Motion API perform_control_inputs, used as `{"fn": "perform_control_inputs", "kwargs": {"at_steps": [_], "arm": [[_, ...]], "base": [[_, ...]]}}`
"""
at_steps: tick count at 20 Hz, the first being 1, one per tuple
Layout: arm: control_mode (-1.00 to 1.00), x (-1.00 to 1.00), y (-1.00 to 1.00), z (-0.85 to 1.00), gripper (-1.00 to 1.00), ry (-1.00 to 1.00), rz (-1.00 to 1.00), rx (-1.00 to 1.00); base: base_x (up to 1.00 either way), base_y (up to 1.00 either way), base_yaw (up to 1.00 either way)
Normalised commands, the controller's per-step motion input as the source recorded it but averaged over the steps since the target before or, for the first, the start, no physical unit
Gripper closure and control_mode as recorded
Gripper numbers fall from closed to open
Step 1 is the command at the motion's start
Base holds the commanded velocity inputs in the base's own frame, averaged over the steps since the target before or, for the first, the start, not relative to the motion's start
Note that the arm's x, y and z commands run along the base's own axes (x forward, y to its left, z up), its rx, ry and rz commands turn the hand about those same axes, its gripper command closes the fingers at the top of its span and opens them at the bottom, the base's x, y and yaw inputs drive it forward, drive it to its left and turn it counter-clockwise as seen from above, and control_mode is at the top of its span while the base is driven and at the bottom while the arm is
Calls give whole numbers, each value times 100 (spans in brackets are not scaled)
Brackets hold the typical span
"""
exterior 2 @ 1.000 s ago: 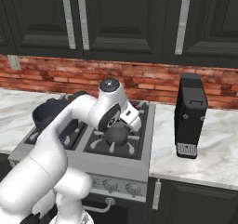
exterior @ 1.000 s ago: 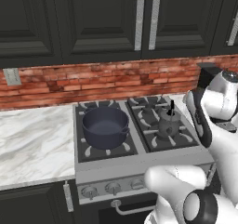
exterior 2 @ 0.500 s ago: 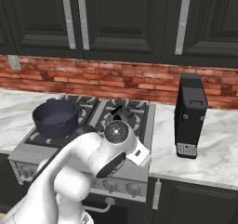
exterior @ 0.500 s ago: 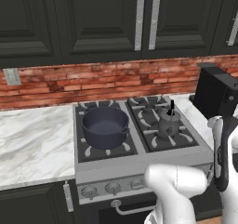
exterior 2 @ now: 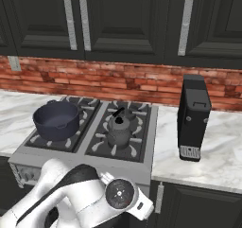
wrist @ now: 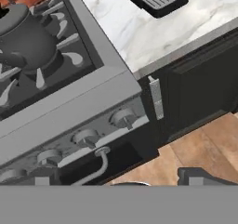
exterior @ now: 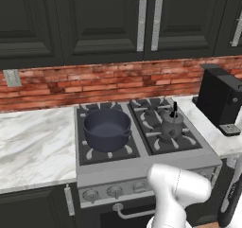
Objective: Pick the kettle from the counter and place it on a stove burner. Then turn the burner on.
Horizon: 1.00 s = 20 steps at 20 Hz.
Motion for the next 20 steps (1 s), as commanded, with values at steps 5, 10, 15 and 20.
{"fn": "perform_control_inputs", "kwargs": {"at_steps": [5,10,15,20], "arm": [[-100,-60,0,-38,-100,-20,11,-5],[-100,-27,2,-46,-100,-21,14,-6],[-100,-5,8,-25,-100,-3,7,-7],[-100,0,4,-5,-100,-14,1,-10]], "base": [[0,0,0],[0,0,0],[0,0,0],[0,0,0]]}}
